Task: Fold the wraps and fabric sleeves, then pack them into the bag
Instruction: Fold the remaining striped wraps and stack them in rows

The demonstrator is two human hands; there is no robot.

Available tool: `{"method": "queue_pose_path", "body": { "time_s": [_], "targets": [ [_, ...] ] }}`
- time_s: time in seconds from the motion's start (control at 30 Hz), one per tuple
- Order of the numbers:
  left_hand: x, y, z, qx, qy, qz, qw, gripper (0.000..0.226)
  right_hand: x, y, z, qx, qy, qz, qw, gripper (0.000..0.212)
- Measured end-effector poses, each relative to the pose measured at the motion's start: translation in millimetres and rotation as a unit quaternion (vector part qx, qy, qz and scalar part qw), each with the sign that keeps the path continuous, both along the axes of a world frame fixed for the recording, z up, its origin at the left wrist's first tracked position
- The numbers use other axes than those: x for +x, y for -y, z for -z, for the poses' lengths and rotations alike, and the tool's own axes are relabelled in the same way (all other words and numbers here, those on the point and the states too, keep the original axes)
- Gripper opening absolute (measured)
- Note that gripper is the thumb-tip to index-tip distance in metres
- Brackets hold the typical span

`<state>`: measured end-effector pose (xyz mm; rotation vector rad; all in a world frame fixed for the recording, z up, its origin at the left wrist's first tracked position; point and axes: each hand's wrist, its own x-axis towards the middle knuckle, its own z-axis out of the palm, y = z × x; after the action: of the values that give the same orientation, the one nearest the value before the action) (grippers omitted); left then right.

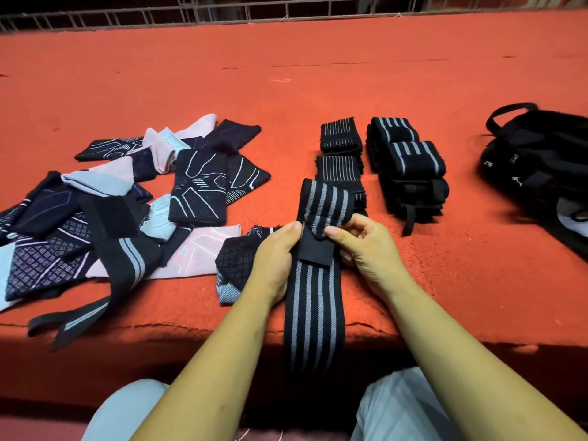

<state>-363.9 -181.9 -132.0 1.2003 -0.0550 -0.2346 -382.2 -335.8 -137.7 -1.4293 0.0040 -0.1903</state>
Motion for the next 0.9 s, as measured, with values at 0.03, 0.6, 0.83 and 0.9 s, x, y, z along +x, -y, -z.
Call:
{"method": "queue_pose_path", "body": {
  "time_s": [0.03, 0.6, 0.83, 0.9],
  "targets": [
    [0, -1, 1, 0.002, 0.003, -0.003, 1.0, 0.03, 1, 0, 1, 0.005, 0.003, 0.002, 1.0, 0.026],
    [-3, -10, 2, 0.14, 0.111, 0.124, 0.976, 0.021, -5, 3, -17, -0.02, 0.068, 0.055, 0.996, 0.02],
    [-5, -7, 0, 0.119, 0.067, 0.152, 0.979, 0.015, 7, 12, -62, -0.047, 0.121, 0.099, 0.987, 0.02],
    [-3, -7, 1, 0.107, 0.052, 0.115, 0.986, 0.013, 6, 10, -70, -0.03, 0.134, 0.081, 0.987, 0.022]
  ]
}}
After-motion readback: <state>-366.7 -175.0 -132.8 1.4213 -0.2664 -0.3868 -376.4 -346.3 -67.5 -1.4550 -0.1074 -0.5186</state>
